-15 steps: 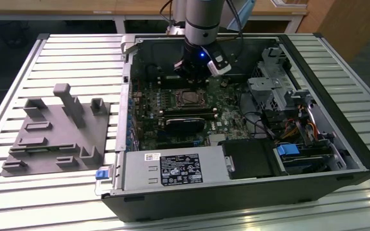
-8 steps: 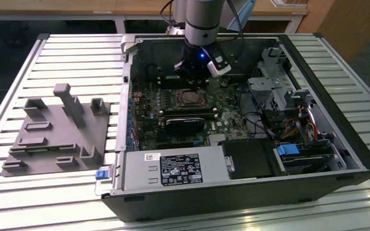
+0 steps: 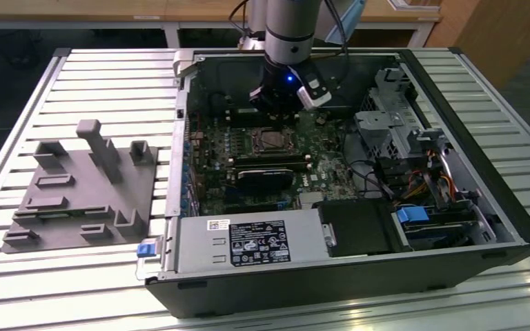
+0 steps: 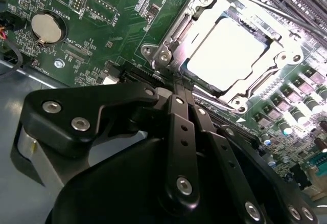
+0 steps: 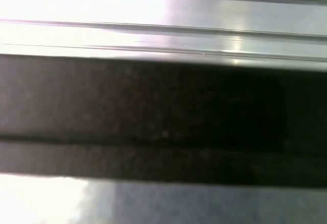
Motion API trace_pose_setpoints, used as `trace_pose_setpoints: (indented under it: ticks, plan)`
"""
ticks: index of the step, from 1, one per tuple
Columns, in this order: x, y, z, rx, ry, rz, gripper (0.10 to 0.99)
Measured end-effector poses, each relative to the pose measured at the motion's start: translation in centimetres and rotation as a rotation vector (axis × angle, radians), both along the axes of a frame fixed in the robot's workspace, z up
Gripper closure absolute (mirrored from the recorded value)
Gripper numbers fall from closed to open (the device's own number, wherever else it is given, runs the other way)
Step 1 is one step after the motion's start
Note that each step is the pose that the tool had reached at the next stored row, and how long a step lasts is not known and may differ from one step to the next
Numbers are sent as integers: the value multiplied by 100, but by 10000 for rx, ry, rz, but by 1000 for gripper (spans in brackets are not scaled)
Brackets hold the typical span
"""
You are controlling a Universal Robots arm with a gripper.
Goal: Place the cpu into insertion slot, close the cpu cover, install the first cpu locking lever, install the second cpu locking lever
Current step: 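Install the first cpu locking lever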
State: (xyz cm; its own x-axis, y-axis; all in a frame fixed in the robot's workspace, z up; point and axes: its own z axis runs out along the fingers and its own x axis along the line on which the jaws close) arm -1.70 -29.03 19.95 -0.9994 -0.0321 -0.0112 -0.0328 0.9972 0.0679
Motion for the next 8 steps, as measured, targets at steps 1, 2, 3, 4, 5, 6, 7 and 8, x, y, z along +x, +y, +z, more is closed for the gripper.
trace_pose_setpoints:
  ticks: [1,2,3,4,5,6,7,8]
  plan:
    - [0,-1,1,-16,2,1,980]
    - [0,-1,1,-23,2,1,980]
    - [0,-1,2,-25,2,0,980]
    - [0,0,3,-26,2,0,980]
    - [0,0,6,-27,3,0,980]
    - [0,0,6,-25,2,0,980]
    - [0,0,6,-24,1,0,980]
    - [0,0,6,-24,0,0,980]
